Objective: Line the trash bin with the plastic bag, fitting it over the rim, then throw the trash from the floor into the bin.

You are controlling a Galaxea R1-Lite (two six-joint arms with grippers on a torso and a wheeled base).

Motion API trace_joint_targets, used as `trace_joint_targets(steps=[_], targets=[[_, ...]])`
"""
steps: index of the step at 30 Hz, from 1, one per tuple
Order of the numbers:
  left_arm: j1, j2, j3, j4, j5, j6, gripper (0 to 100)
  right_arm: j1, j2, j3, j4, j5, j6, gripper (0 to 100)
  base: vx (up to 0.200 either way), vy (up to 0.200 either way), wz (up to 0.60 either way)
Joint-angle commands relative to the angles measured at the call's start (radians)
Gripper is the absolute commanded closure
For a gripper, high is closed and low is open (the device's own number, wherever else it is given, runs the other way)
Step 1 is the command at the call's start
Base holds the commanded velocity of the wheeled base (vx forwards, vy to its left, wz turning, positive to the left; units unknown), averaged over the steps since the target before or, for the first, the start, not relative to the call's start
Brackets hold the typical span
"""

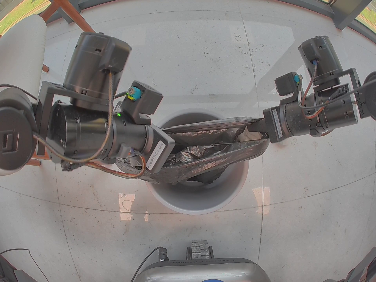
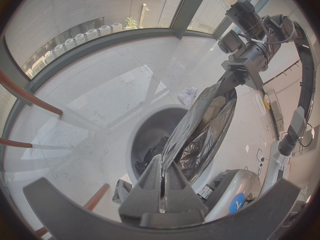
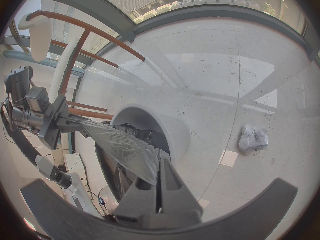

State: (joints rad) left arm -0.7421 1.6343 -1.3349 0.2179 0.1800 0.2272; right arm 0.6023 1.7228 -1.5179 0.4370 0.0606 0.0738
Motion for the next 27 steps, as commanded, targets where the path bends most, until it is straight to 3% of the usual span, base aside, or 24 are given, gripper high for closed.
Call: trace_joint_targets(steps=[1,4,9,15,18,19,22,27], targets=[[0.0,0.042,-0.064,0.003,0.004,-0.005,100,-0.022,0.001,-0.03,-0.001,0.027,-0.005,100,0.0,0.0,0.0],[0.001,0.099,-0.176,0.015,0.004,-0.009,100,-0.069,0.018,-0.081,-0.003,0.114,-0.062,100,0.0,0.0,0.0],[0.026,0.162,-0.285,0.044,0.004,-0.011,100,-0.113,0.051,-0.142,-0.003,0.157,-0.08,100,0.0,0.0,0.0],[0.027,0.199,-0.374,0.121,0.006,-0.049,100,-0.199,0.052,-0.136,-0.001,0.269,-0.169,100,0.0,0.0,0.0],[0.027,0.217,-0.385,0.132,0.006,-0.066,100,-0.266,0.055,-0.114,-0.001,0.297,-0.299,100,0.0,0.0,0.0],[0.027,0.217,-0.385,0.133,0.006,-0.066,100,-0.282,0.057,-0.11,-0.003,0.301,-0.328,0,0.0,0.0,0.0],[0.027,0.217,-0.38,0.133,0.006,-0.068,100,-0.288,0.054,-0.099,-0.004,0.311,-0.336,0,0.0,0.0,0.0],[0.027,0.217,-0.377,0.135,0.006,-0.074,100,-0.266,0.015,-0.097,0.008,0.311,-0.247,0,0.0,0.0,0.0]])
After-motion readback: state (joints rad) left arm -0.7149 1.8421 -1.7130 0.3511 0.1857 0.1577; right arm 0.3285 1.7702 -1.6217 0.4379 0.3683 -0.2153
